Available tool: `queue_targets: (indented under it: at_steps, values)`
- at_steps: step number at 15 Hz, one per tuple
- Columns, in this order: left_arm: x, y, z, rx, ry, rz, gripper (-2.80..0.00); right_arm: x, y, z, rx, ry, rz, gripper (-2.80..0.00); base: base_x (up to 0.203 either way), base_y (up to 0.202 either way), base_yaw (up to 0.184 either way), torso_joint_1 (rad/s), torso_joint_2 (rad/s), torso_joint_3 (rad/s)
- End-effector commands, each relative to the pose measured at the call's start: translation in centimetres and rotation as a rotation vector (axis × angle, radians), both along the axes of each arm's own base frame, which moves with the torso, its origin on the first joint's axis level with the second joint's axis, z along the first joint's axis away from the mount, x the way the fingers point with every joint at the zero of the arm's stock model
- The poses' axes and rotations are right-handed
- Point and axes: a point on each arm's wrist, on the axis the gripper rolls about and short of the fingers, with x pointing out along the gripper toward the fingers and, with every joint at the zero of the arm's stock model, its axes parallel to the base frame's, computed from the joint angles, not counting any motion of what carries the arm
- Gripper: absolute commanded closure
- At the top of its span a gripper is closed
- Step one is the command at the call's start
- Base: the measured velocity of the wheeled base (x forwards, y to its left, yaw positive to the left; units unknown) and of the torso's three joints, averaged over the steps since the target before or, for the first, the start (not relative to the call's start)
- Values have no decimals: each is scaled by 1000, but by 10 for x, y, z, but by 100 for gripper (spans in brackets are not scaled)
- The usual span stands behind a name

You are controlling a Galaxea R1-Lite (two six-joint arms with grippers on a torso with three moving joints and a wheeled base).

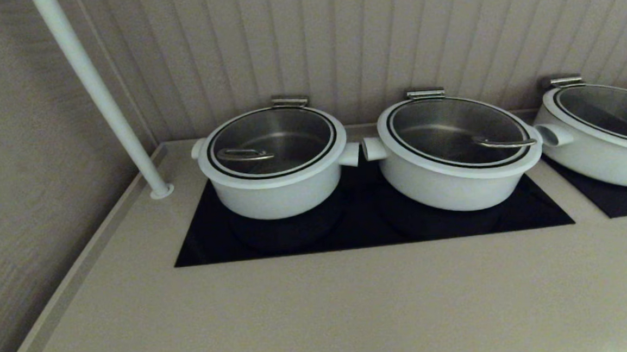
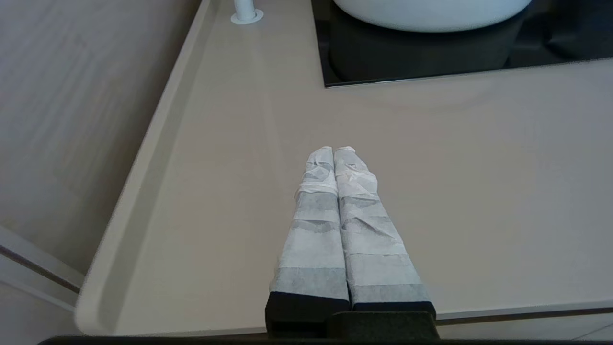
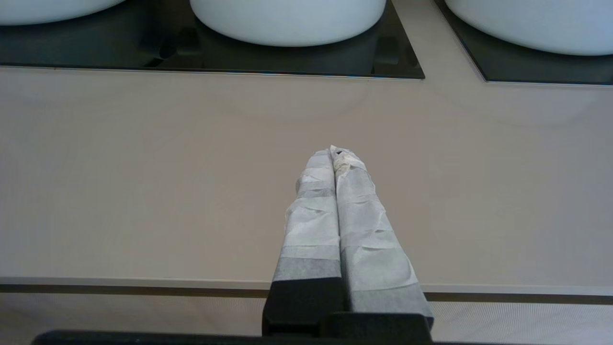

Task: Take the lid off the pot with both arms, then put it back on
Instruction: Open the food pot lid a small opening with the left arm

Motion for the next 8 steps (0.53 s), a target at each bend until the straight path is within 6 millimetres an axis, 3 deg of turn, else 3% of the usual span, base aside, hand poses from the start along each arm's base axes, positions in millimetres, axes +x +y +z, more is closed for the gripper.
queue_targets:
  at_steps: [1, 8]
  values:
    - [0, 0, 2, 19, -8, 0, 0, 0, 0, 0, -1, 0, 1, 0, 0, 0, 0, 0, 0, 0]
    - [-10, -4, 29, 47, -93, -172, 0, 0, 0, 0, -1, 0, 1, 0, 0, 0, 0, 0, 0, 0]
